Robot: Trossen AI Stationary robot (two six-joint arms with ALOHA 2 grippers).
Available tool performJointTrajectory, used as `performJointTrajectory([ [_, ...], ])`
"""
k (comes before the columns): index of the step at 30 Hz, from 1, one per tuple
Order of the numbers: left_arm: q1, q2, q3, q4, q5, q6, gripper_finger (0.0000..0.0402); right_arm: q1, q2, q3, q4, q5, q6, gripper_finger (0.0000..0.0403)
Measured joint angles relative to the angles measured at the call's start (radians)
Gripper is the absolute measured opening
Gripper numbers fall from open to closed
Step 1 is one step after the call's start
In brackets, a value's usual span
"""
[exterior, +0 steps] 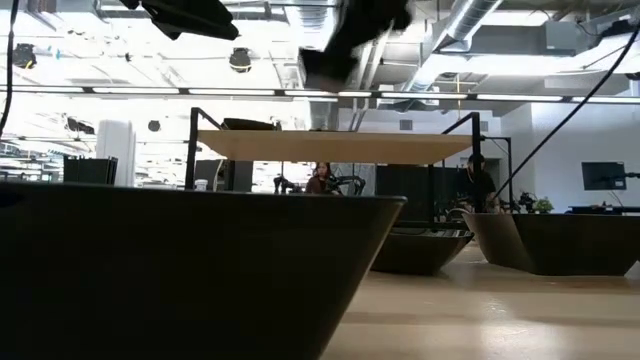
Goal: Pick & Place Mini shaped plates
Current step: Put the black distorted square plate on the shelf
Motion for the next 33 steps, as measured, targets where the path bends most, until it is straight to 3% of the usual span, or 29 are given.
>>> performJointTrajectory([
  [10,0.000,0.000,0.000,-0.001,0.000,0.000,0.0133,-0.149,0.105,0.001,0.059,-0.037,-0.018,0.0007],
  [26,0.000,0.000,0.000,0.001,0.000,0.000,0.0133,-0.129,0.100,0.000,0.065,-0.030,-0.053,0.0074],
  [33,0.000,0.000,0.000,0.001,0.000,0.000,0.0133,-0.136,0.105,0.000,0.059,0.055,-0.060,0.0078],
])
